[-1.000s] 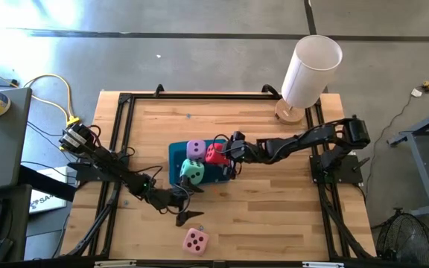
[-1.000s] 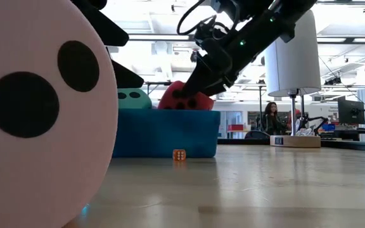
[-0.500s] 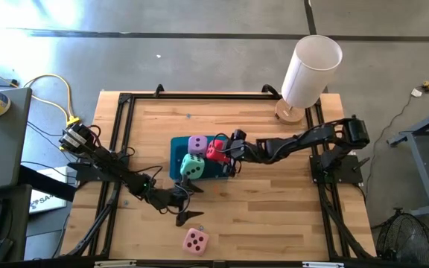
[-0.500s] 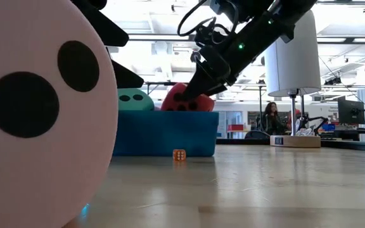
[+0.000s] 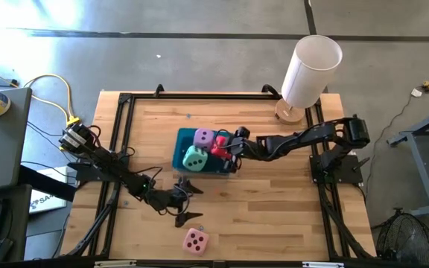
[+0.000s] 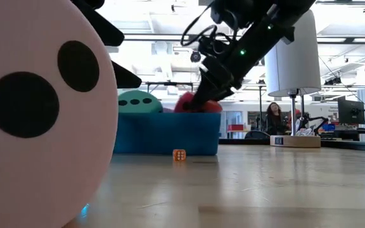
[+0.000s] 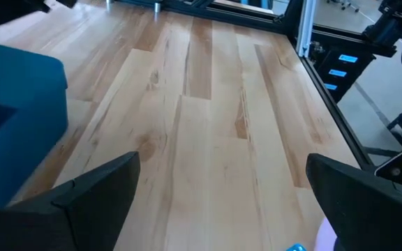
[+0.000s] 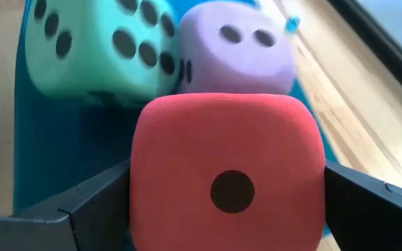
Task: Pick & Place Dice
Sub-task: Put the large red dice into the blue bin
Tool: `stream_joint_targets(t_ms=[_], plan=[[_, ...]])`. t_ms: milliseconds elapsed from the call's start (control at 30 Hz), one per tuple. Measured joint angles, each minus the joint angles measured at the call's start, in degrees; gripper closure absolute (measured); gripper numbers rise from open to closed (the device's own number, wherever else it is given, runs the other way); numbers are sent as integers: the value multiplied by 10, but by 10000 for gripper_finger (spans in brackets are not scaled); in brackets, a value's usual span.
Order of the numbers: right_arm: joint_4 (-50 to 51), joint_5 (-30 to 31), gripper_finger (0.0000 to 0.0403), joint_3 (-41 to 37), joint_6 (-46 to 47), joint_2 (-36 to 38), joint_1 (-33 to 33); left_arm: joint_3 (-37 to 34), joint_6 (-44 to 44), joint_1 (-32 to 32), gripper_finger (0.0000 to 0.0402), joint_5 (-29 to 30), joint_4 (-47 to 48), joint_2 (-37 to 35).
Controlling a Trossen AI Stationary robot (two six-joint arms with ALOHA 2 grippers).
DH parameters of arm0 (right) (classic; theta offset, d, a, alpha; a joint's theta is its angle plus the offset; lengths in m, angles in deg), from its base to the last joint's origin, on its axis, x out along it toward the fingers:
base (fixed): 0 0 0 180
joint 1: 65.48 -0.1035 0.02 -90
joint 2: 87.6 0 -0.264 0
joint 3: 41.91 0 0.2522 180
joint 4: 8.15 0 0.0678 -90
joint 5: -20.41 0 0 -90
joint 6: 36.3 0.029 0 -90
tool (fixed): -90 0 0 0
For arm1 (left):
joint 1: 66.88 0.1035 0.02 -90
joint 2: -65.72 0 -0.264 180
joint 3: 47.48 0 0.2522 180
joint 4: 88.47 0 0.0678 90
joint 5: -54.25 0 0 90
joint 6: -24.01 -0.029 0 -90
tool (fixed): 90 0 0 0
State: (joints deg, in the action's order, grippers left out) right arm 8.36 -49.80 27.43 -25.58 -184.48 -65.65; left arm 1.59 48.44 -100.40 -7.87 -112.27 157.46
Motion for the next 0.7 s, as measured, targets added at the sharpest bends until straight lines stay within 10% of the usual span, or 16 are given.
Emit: stream_joint_targets(t_ms=[700], plan=[[61, 27, 20, -2, 70, 7, -14, 0, -4, -1, 2, 0, 0, 0]])
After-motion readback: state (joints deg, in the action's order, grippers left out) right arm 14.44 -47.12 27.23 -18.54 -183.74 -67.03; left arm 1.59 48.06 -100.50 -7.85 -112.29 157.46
